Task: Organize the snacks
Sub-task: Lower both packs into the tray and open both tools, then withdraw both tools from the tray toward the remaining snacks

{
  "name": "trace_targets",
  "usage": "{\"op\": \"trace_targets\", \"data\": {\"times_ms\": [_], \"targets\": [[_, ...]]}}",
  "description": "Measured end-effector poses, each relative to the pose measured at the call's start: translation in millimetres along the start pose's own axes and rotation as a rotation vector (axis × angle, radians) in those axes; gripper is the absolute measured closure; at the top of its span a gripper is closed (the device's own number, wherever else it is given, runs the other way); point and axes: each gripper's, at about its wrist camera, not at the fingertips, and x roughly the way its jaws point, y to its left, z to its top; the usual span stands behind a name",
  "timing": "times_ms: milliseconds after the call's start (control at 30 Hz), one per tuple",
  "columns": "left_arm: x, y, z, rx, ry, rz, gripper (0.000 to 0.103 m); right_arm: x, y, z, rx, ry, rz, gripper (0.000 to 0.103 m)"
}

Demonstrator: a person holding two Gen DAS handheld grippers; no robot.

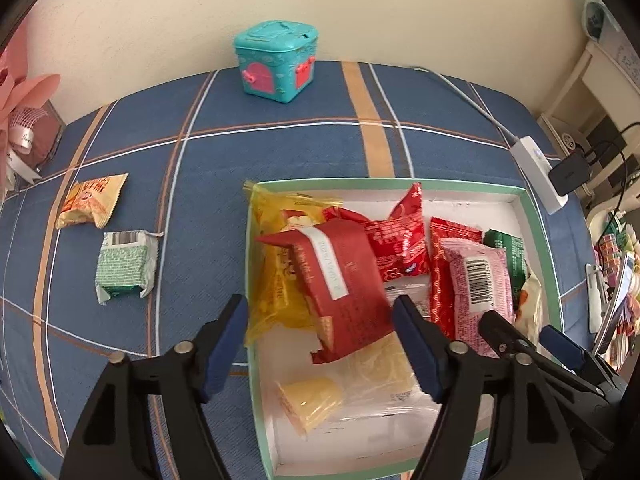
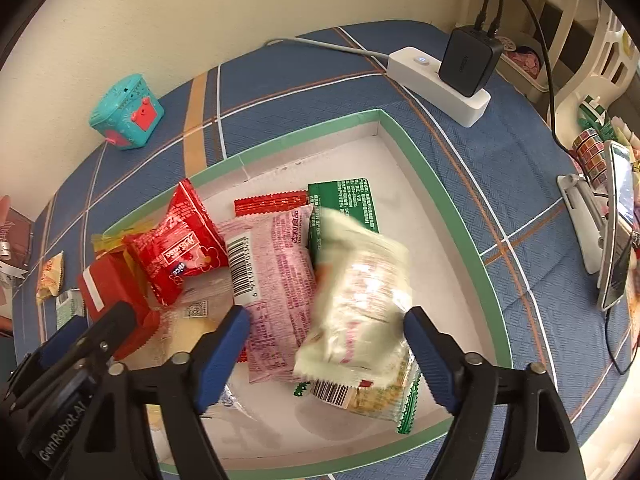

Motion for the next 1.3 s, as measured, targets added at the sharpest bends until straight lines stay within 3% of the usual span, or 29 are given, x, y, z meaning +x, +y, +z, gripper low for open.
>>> {"op": "trace_targets", "data": {"times_ms": [267,400,767,1300], "targets": [[-4,12,0,-0.037,-0.028,0.012,0.011,-2,-4,0,0.013,-0.022,-0.003,0.000],[-8,16,-1,-0.050,-0.044,0.027,0.004,-5,-4,0,0.007,-0.036,0.001,0.000],[-24,31,-2,-0.094,-0.071,0.005,0.003,-20,9,-4,-0.038,-0.066,0.016,0.000],[-59,51,-11,-0.076,-0.114,0.012,0.003,-50,37,-16,-0.132,-0.114,0.029,0.000]]}}
